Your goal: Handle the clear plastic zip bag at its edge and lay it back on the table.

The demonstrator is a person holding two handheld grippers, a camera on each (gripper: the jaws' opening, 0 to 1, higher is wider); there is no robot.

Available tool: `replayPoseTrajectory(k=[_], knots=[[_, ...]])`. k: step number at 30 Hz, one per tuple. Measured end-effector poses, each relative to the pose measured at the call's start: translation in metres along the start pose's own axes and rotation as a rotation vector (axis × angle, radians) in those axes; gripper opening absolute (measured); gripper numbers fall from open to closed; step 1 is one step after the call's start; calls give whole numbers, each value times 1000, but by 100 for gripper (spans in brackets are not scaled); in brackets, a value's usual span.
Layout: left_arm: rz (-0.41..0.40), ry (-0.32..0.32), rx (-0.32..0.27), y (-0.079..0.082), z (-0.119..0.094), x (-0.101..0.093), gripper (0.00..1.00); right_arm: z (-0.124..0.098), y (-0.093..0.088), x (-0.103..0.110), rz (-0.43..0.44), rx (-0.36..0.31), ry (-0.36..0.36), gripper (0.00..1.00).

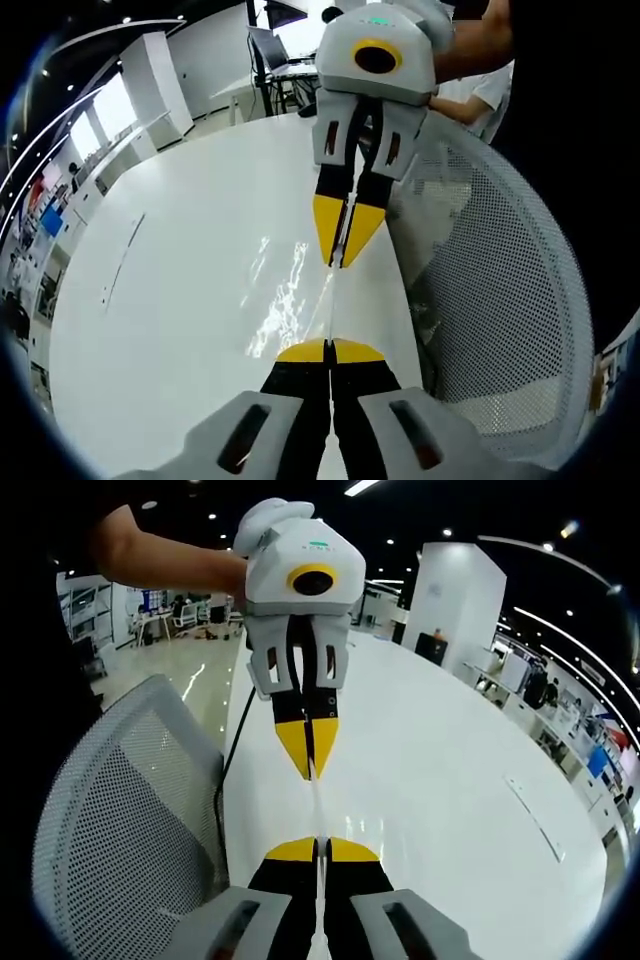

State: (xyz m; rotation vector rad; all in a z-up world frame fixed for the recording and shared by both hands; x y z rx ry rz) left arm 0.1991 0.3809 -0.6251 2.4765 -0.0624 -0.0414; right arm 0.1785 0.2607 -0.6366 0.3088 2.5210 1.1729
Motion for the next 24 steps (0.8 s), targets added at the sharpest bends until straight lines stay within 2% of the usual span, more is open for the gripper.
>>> replayPoseTrajectory(k=[24], knots=[[-11,-2,-7,-2,-1,-2,0,-2,-2,1,6,-1,4,0]])
Point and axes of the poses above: the point that each gripper's makers call its tool centre point, and the gripper's own axes: z roughly forward along the fingers, x roughly to its left, y roughly out of its top, the point moved 6 cm from there along -z, roughly backward along the fingers, and after that the axes turned 7 degrees about -y, right-handed, at the moved point
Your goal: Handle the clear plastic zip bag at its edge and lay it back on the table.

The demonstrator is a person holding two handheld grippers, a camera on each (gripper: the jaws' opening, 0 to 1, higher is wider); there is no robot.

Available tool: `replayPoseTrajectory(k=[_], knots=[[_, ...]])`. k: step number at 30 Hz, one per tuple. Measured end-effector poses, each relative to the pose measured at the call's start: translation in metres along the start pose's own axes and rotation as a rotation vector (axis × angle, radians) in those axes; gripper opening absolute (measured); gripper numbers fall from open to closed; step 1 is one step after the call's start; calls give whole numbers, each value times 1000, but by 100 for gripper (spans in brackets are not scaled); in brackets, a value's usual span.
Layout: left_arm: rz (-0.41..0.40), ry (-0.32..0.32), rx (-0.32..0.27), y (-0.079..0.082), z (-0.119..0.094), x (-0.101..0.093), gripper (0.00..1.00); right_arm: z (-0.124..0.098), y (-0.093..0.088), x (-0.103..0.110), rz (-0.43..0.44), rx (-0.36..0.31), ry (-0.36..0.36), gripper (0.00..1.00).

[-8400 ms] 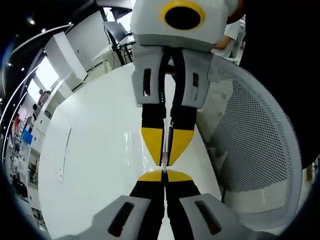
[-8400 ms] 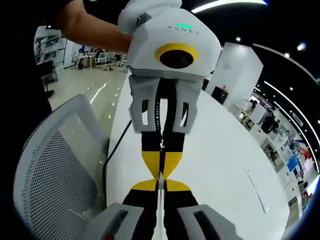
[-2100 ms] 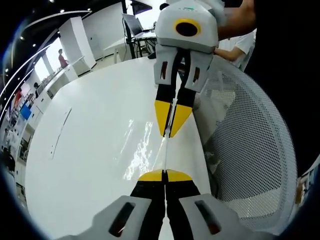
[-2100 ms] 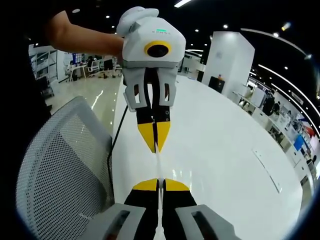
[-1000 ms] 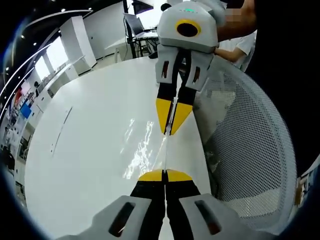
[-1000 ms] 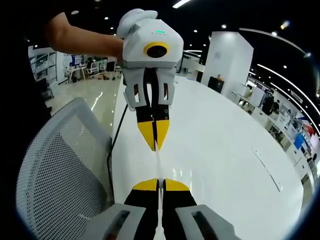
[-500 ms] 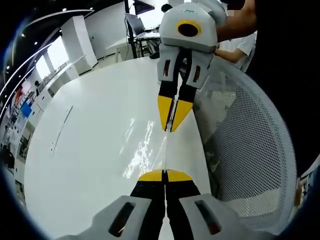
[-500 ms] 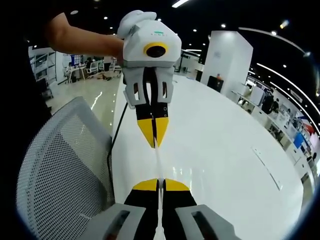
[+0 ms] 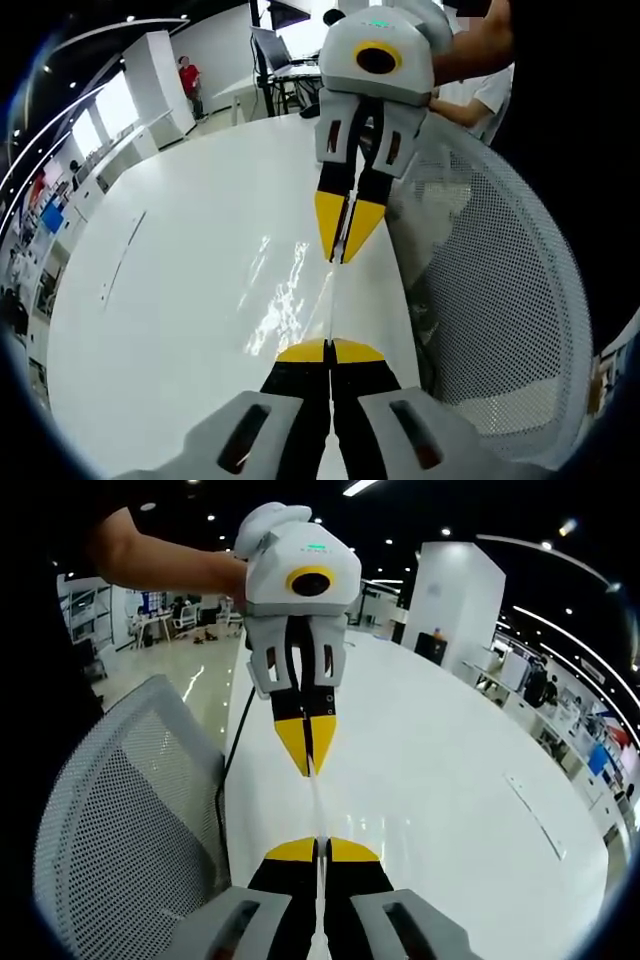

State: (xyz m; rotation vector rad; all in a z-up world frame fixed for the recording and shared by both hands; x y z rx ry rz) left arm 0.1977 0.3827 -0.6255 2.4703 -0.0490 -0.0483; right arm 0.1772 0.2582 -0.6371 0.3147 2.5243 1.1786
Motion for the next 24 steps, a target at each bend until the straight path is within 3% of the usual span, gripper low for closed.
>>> replayPoseTrajectory(k=[24], knots=[[1,-2,-4,1,0,1,0,-2,-1,-1,9,-1,-5,0]])
Point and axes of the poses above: the point that each gripper's makers call its tool centre point, and the gripper's own axes: z roughly forward along the fingers, x roughly to its left, y roughly out of its top, the point moved 6 cm from there along -z, roughly backward along the fingers, and after that the axes turned 7 degrees about -y, right-handed, at the moved point
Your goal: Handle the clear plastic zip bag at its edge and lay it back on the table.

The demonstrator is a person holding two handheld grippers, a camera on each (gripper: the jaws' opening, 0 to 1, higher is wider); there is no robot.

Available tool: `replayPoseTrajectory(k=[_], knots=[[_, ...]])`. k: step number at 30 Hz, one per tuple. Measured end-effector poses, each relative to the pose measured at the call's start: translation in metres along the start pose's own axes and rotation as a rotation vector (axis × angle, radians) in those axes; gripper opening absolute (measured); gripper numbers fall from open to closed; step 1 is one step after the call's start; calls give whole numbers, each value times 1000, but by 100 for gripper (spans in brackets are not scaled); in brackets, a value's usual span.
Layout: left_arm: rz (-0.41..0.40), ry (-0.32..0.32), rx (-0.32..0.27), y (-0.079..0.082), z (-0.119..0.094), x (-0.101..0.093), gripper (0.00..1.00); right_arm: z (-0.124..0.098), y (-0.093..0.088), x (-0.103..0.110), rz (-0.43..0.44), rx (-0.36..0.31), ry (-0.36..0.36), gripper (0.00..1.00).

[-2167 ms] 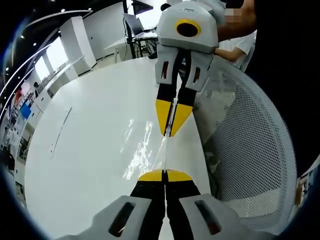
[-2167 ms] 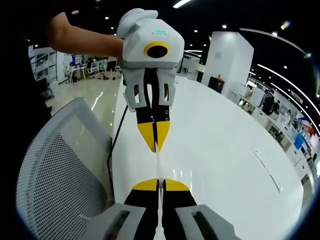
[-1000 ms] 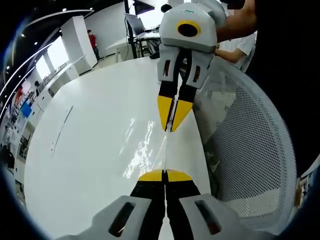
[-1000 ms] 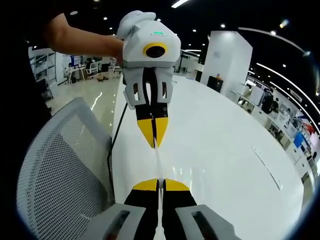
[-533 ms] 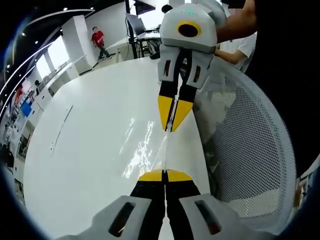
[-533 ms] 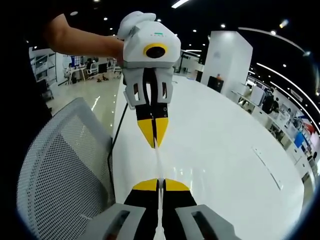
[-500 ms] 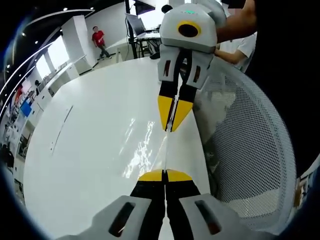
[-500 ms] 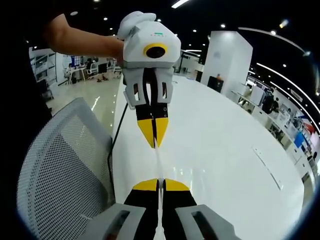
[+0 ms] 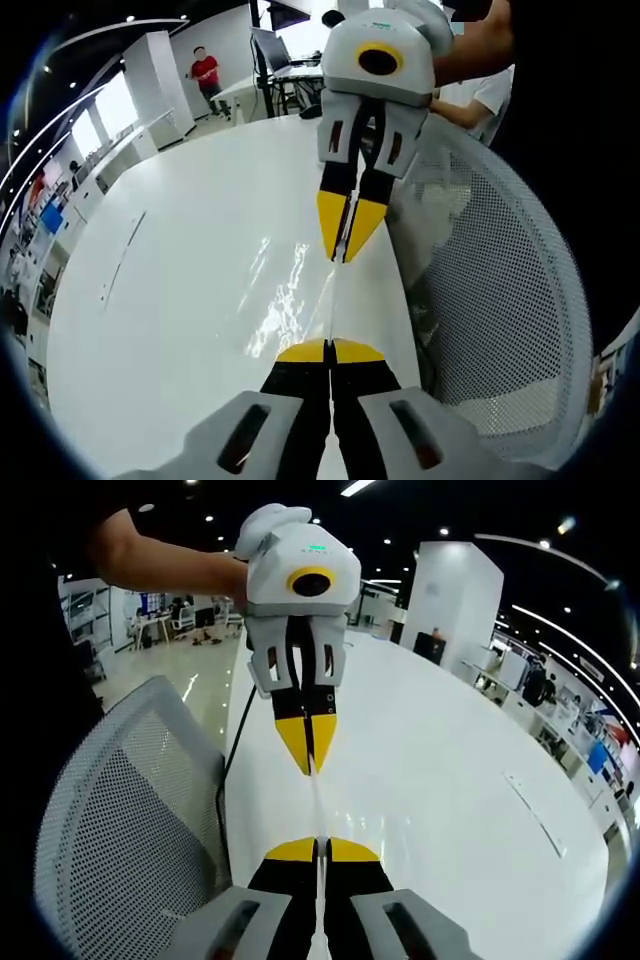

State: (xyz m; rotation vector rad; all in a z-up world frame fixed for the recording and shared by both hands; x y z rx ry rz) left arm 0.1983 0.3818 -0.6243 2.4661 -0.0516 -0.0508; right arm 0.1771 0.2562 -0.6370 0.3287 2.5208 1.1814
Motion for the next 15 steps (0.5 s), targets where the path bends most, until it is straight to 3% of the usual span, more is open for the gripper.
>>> replayPoseTrajectory(k=[15], knots=[[-1,-4,1,1,0,1,0,-1,-2,-2,9,-1,-3,0]])
Point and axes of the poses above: the point that each gripper's makers call its tool centre point, and the gripper's own axes: z roughly forward along the fingers, x roughly to its left, y roughly out of its top, the point moved 6 cm from there along -z, roughly backward along the fingers, and after that the axes turned 7 degrees about -y, right-handed, at the moved point
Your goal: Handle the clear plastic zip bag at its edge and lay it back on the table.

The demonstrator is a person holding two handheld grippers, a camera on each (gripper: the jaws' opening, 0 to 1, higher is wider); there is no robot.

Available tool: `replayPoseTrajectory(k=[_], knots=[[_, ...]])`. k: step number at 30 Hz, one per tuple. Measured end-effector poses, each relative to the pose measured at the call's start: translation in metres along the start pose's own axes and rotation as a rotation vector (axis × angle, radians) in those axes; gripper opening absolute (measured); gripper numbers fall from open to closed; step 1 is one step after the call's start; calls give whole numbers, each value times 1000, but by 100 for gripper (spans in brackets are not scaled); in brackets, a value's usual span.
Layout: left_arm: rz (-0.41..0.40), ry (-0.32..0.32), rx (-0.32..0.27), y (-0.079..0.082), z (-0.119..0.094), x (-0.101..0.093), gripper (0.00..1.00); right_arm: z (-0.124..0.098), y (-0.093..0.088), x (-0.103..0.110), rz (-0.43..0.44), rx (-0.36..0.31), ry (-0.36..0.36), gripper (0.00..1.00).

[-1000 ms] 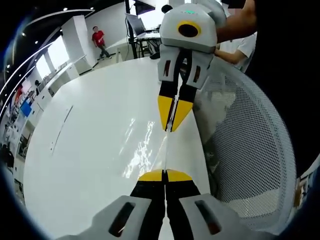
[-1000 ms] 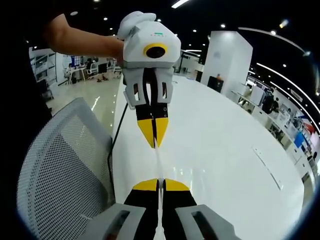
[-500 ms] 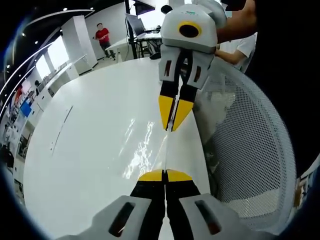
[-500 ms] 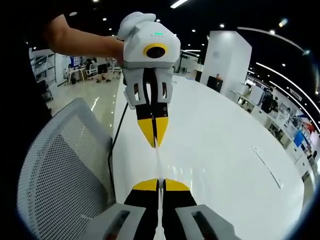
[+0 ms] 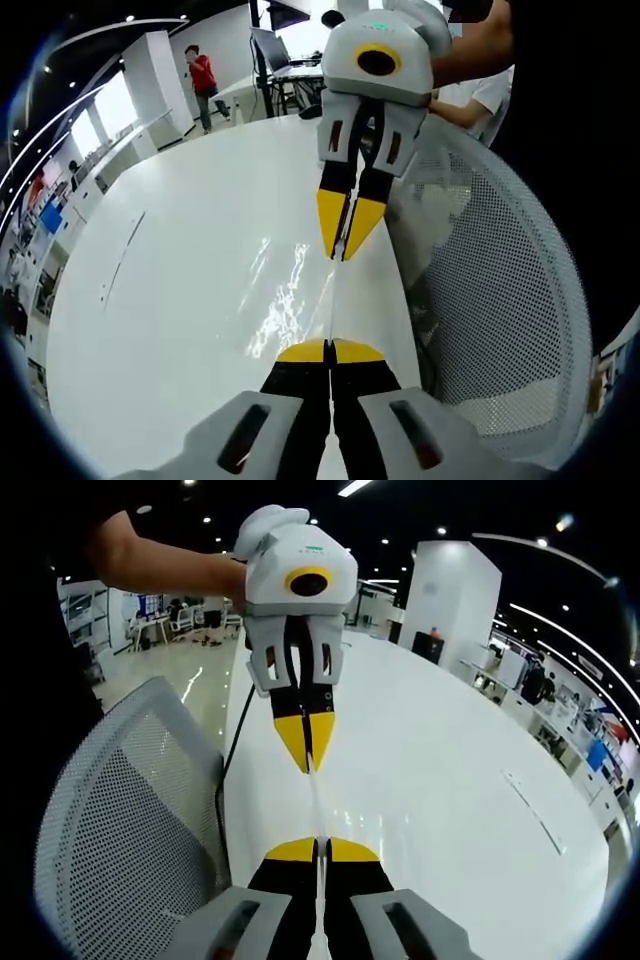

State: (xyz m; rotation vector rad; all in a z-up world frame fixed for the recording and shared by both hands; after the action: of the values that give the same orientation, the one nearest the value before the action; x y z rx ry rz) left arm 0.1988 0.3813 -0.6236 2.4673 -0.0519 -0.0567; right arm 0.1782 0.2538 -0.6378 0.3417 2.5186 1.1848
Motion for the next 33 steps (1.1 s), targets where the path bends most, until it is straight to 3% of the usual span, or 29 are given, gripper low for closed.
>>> replayPoseTrajectory(k=[33], knots=[[4,13,-7,3,-4,0,0,-9,0,-1,17,-17,-15,0]])
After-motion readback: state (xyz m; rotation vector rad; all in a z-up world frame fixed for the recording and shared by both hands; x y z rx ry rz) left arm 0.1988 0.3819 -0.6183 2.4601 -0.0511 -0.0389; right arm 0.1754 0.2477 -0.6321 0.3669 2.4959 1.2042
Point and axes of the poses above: the point that each gripper's makers call its tool centre point, and the gripper's own axes: z roughly forward along the fingers, x roughly to its left, y roughly out of its top, the point moved 6 cm from there along -z, roughly backward along the fingers, and after that the axes turned 7 degrees about -y, right-handed, at the moved point
